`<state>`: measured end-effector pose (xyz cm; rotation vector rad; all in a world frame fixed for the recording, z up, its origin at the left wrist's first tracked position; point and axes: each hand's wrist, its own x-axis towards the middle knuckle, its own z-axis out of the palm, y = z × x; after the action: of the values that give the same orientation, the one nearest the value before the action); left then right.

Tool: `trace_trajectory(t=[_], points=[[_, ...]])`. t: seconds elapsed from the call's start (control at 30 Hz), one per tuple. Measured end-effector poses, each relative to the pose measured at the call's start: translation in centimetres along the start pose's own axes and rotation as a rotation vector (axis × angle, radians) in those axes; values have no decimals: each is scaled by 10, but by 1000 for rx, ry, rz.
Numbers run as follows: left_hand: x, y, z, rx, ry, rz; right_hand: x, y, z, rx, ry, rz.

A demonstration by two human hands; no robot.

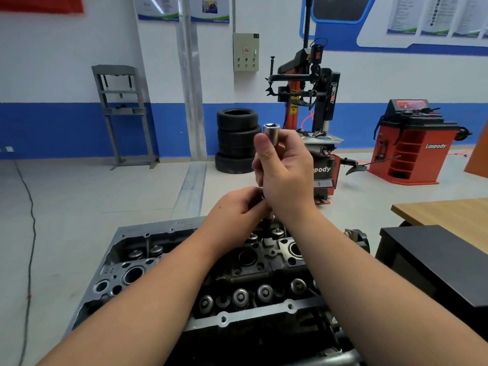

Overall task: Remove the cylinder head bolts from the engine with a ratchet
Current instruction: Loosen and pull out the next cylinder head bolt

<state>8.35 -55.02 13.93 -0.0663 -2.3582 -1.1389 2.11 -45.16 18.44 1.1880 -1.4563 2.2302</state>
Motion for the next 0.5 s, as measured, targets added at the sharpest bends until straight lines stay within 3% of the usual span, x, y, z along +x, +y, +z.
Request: trace_trajectory(t=[0.27, 0.43, 0.5], points=[[1, -4, 1, 12, 18, -13, 3, -3, -3, 81, -110, 66], [0, -4, 1, 11, 16, -9, 7, -11, 0, -286, -78, 42], [0, -3, 1, 41, 22, 2, 9, -15, 7, -276, -38, 146]])
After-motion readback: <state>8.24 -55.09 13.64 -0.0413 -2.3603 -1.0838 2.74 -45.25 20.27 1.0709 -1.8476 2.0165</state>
